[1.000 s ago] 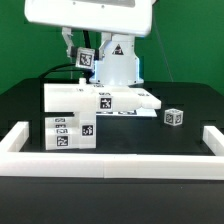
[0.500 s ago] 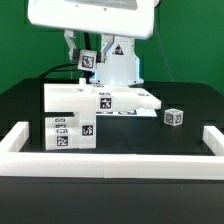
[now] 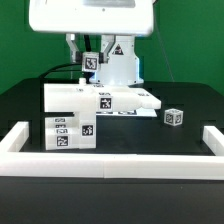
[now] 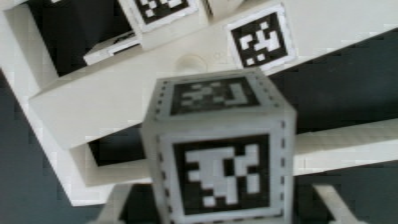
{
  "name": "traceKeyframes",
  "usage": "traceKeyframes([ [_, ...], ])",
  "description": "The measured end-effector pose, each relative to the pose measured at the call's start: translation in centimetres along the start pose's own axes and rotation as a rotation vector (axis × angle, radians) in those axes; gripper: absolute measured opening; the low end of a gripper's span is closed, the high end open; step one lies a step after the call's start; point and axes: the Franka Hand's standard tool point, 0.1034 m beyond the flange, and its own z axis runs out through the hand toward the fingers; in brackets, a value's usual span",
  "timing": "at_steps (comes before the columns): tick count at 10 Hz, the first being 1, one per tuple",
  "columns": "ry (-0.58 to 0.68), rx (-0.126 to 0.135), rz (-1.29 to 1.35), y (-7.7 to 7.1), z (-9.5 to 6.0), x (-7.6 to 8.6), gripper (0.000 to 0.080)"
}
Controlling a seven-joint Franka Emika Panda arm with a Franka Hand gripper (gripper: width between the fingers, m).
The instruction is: Assemble chair
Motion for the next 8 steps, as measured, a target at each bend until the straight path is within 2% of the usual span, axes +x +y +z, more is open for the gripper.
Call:
traceKeyframes([
  [3,-0.001,-0.002,-0.001,0.2,0.1,0.0,0.0290],
  [5,-0.002,-0.015,0.000,1.0,0.3,0.3,0.0290],
  [8,-0.008,-0.027,0.007,1.4,0.8,0.1,0.0290],
])
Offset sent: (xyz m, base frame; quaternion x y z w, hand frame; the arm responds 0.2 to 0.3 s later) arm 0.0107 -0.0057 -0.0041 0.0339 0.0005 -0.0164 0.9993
